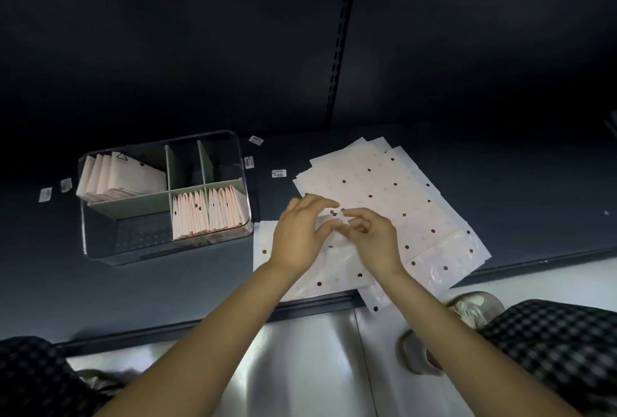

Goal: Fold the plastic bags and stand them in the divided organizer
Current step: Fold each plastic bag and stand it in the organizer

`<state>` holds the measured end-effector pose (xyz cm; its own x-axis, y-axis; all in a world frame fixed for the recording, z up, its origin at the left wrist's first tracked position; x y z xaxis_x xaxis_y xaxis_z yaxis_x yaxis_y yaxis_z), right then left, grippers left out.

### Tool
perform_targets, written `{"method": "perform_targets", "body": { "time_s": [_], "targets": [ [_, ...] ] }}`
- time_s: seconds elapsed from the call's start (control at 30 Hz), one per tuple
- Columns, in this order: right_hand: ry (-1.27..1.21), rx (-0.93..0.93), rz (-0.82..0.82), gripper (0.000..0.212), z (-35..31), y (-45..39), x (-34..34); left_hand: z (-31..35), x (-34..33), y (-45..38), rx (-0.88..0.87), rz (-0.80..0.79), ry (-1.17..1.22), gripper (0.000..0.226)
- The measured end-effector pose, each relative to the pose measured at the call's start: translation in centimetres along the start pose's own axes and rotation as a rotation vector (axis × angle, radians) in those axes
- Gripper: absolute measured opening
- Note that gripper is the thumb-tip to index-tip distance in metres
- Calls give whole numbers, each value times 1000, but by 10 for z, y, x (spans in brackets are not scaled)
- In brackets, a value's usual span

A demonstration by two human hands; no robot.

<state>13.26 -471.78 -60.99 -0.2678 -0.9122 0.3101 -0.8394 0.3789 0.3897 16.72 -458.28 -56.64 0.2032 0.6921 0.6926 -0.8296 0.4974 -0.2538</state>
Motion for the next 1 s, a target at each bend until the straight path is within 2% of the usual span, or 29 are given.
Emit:
{"method": "perform_targets", "body": {
  "time_s": [0.1,0.2,0.27,0.37,0.43,0.53,0.6,0.67,0.77,0.83,0.9,1.0],
  "targets": [
    [53,102,17,25,-13,11,-3,10,10,-5,-4,36,-22,7],
    [126,162,55,29,-18,18,-5,21,20,-9,-49,21,-129,10],
    [172,198,62,29,-23,23,-8,26,17,-10,-105,-91,-247,19],
    [232,245,44,28,-29,30,-13,39,9,-7,-305,-295,-515,19],
    [288,300,51,29,-34,35,-15,46,7,-6,-422,-370,-641,18],
    [342,344,66,31,-36,38,-16,45,6,-6,-478,-413,-725,15],
    [348,343,61,33,-34,39,-16,36,9,-10,-360,-379,-587,17],
    [308,314,55,33,-28,38,-14,16,14,-13,-98,-317,-340,18],
    [174,185,23,25,-16,31,-9,-17,9,-5,381,-182,218,12],
    [51,76,-16,15,-6,24,-8,-25,-6,9,611,-102,538,9],
    [-25,12,-38,12,0,18,-6,-28,-18,17,721,-61,672,12],
    [-95,-44,-84,12,9,11,-6,-32,-22,16,679,120,736,16]
  ]
}}
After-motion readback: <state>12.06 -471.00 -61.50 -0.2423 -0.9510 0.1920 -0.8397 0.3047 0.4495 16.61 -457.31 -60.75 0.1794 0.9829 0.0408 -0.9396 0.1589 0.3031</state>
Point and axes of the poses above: each hand's wrist, its own y-axis away from the middle knuckle, its own x-axis out of the back of the hand, z = x × y, the point moved 9 cm from there along -y, towards the middle knuckle, and after that the axes turned 13 degrees about -x, right-handed, at the moved point
